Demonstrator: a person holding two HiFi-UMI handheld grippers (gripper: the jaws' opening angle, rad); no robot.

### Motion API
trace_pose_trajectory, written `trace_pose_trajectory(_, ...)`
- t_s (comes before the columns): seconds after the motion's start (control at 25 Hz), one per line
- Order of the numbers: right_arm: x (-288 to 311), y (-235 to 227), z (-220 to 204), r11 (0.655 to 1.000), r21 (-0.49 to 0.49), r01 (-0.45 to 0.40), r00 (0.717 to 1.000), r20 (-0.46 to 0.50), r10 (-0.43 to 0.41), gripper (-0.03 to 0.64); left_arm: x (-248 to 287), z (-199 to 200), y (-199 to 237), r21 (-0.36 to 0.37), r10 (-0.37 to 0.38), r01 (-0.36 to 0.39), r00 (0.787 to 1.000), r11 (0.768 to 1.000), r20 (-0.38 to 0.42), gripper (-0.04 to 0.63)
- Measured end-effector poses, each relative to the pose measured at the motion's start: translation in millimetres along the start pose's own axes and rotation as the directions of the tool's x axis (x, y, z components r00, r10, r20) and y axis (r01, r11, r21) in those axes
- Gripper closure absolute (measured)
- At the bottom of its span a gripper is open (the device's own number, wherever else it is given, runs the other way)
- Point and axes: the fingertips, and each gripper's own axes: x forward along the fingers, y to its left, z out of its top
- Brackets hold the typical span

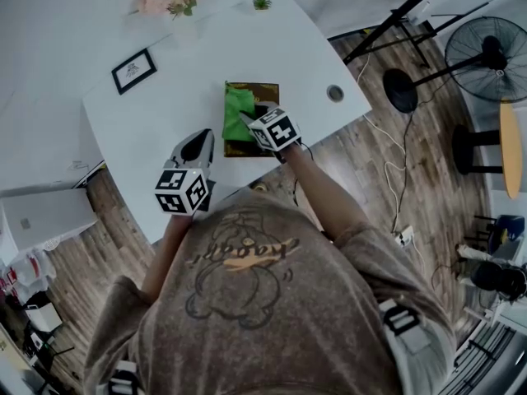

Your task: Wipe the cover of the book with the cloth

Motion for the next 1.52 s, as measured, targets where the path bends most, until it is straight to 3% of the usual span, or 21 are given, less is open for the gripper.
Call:
trace_pose_trajectory(0.72, -55, -52, -41, 0.985, 0.137, 0.106, 0.993, 0.035, -0.112, 0.543, 9, -10, -17, 0.009, -0.053, 0.054, 0.998, 0.999, -0.033, 0.592)
trace_pose_trajectory(1.12, -87, -88, -57, 0.957, 0.182, 0.224, 0.973, 0.01, -0.23, 0.548, 12, -11, -14, 0.002, -0.061, 0.061, 0.997, 0.998, -0.041, 0.592)
trace_pose_trajectory(1.24, -93, -86, -41, 0.955, 0.224, 0.195, 0.975, 0.06, -0.213, 0.548, 13, -11, -12, -0.002, -0.06, 0.06, 0.997, 0.998, -0.04, 0.592)
trace_pose_trajectory(1.52, -78, -51, 9, 0.983, 0.174, 0.066, 0.987, 0.132, -0.089, 0.546, 13, -11, -13, -0.007, -0.059, 0.059, 0.998, 0.998, -0.037, 0.592)
